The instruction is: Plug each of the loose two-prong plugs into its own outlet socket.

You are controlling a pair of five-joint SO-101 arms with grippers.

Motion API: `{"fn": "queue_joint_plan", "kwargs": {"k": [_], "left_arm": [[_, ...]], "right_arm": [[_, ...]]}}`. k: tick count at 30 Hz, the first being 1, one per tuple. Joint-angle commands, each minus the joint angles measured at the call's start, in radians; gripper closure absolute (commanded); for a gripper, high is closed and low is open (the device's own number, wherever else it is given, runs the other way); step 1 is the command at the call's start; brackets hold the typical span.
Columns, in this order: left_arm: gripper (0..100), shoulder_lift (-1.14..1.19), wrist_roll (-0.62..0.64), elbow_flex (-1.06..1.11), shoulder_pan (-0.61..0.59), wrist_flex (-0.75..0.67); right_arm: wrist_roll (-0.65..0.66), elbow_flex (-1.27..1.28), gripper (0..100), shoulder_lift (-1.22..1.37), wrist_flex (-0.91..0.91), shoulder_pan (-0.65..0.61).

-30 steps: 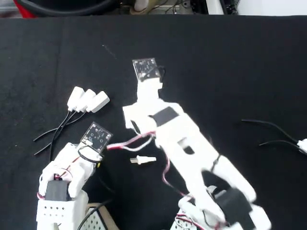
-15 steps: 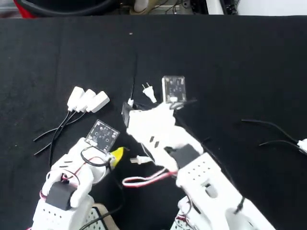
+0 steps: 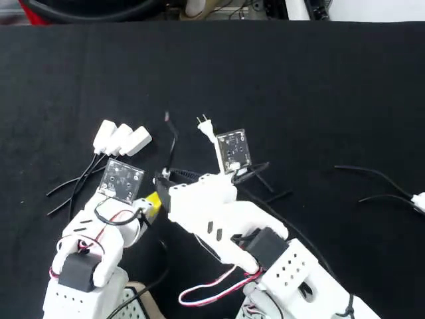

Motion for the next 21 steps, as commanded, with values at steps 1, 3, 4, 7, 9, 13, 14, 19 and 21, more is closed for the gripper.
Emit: {"fn": "queue_joint_plan", "kwargs": {"k": [1, 3, 4, 7, 9, 13, 14, 19, 21], "left_arm": [[78, -0.008, 0.018, -0.061, -0.033, -0.040], [78, -0.008, 0.018, -0.058, -0.041, -0.055], [78, -0.008, 0.020, -0.056, -0.054, -0.061], [77, -0.008, 0.052, -0.058, -0.099, -0.078], [77, -0.008, 0.054, -0.059, -0.104, -0.078], [77, -0.008, 0.055, -0.059, -0.105, -0.078], [77, -0.008, 0.054, -0.058, -0.105, -0.078], [77, -0.006, 0.031, -0.048, -0.105, -0.040], [78, -0.006, -0.048, -0.048, -0.107, 0.017]], "right_arm": [[-0.003, -0.045, 98.7, -0.010, 0.028, -0.040], [-0.002, -0.045, 98.7, -0.010, 0.028, -0.040], [-0.002, -0.045, 98.7, -0.010, 0.029, -0.040], [0.000, -0.051, 98.7, -0.010, 0.049, -0.041], [0.002, -0.059, 98.7, -0.008, 0.061, -0.052], [0.031, -0.062, 98.7, 0.024, 0.060, -0.060], [0.034, -0.065, 98.7, 0.042, 0.055, -0.055], [0.114, -0.140, 98.7, 0.166, 0.063, 0.081], [0.161, -0.173, 98.7, 0.232, 0.064, 0.160]]}}
